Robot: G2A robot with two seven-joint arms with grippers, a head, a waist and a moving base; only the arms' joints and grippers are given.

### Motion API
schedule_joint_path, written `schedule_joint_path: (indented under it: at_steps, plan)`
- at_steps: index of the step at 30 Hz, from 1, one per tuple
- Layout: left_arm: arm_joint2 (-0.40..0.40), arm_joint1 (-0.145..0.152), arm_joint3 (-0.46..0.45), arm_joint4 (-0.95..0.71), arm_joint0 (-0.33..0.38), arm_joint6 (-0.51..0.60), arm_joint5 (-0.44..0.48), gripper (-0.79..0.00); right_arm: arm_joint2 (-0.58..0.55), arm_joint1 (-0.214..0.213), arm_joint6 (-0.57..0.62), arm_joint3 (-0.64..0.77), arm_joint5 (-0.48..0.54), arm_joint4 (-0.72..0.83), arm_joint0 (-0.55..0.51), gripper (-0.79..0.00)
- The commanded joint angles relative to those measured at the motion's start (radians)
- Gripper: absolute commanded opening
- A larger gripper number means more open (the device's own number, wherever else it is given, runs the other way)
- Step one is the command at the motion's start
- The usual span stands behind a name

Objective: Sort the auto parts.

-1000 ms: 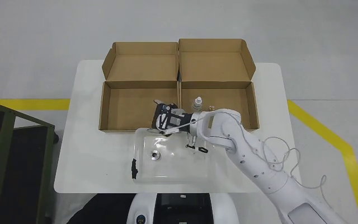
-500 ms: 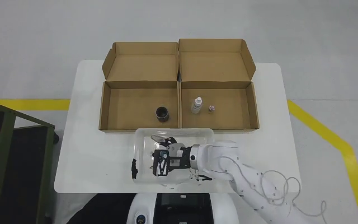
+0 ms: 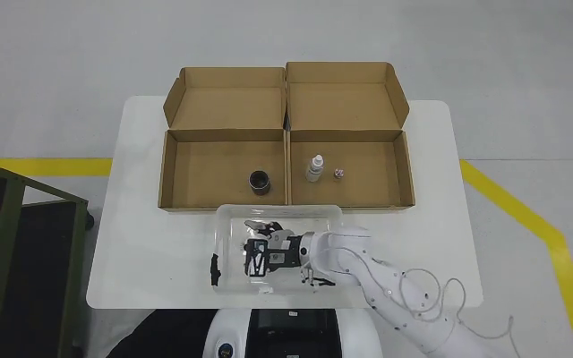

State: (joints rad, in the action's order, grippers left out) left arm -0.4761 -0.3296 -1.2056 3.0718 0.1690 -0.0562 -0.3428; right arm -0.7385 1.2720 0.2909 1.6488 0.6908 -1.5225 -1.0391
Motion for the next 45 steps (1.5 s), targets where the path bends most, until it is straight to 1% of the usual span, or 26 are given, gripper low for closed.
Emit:
schedule_joint_path:
  at_steps: [1, 6, 8, 10, 12, 20, 22, 23, 25, 26, 31, 35, 45]
  plan:
    - [0.000, 0.000, 0.000, 0.000, 0.000, 0.000, 0.000, 0.000, 0.009, 0.004, 0.000, -0.018, -0.004, -0.002, 0.011, -0.206]
    - [0.000, 0.000, 0.000, 0.000, 0.000, 0.000, 0.000, 0.000, 0.034, 0.015, -0.001, -0.056, -0.011, -0.013, 0.028, -0.237]
    - [0.000, 0.000, 0.000, 0.000, 0.000, 0.000, 0.000, 0.000, 0.041, 0.018, -0.004, -0.072, -0.016, -0.019, 0.034, -0.271]
    - [0.000, 0.000, 0.000, 0.000, 0.000, 0.000, 0.000, 0.000, 0.047, 0.021, -0.007, -0.087, -0.021, -0.023, 0.039, -0.339]
    - [0.000, 0.000, 0.000, 0.000, 0.000, 0.000, 0.000, 0.000, 0.052, 0.024, -0.008, -0.101, -0.022, -0.028, 0.043, -0.385]
    - [0.000, 0.000, 0.000, 0.000, 0.000, 0.000, 0.000, 0.000, 0.066, 0.031, -0.015, -0.119, -0.008, -0.042, 0.048, -0.459]
    - [0.000, 0.000, 0.000, 0.000, 0.000, 0.000, 0.000, 0.000, 0.066, 0.031, -0.021, -0.115, 0.003, -0.038, 0.047, -0.496]
    - [0.000, 0.000, 0.000, 0.000, 0.000, 0.000, 0.000, 0.000, 0.065, 0.030, -0.023, -0.113, 0.007, -0.037, 0.046, -0.520]
    - [0.000, 0.000, 0.000, 0.000, 0.000, 0.000, 0.000, 0.000, 0.064, 0.030, -0.025, -0.107, 0.019, -0.034, 0.045, -0.674]
    - [0.000, 0.000, 0.000, 0.000, 0.000, 0.000, 0.000, 0.000, 0.062, 0.030, -0.027, -0.105, 0.024, -0.031, 0.044, -0.779]
    - [0.000, 0.000, 0.000, 0.000, 0.000, 0.000, 0.000, 0.000, 0.034, 0.025, -0.035, -0.088, 0.057, 0.012, 0.042, -0.785]
    - [0.000, 0.000, 0.000, 0.000, 0.000, 0.000, 0.000, 0.000, -0.006, 0.014, -0.043, -0.040, 0.093, 0.048, 0.030, -0.785]
    - [0.000, 0.000, 0.000, 0.000, 0.000, 0.000, 0.000, 0.000, -0.151, -0.019, -0.119, 0.103, 0.148, 0.220, -0.046, -0.785]
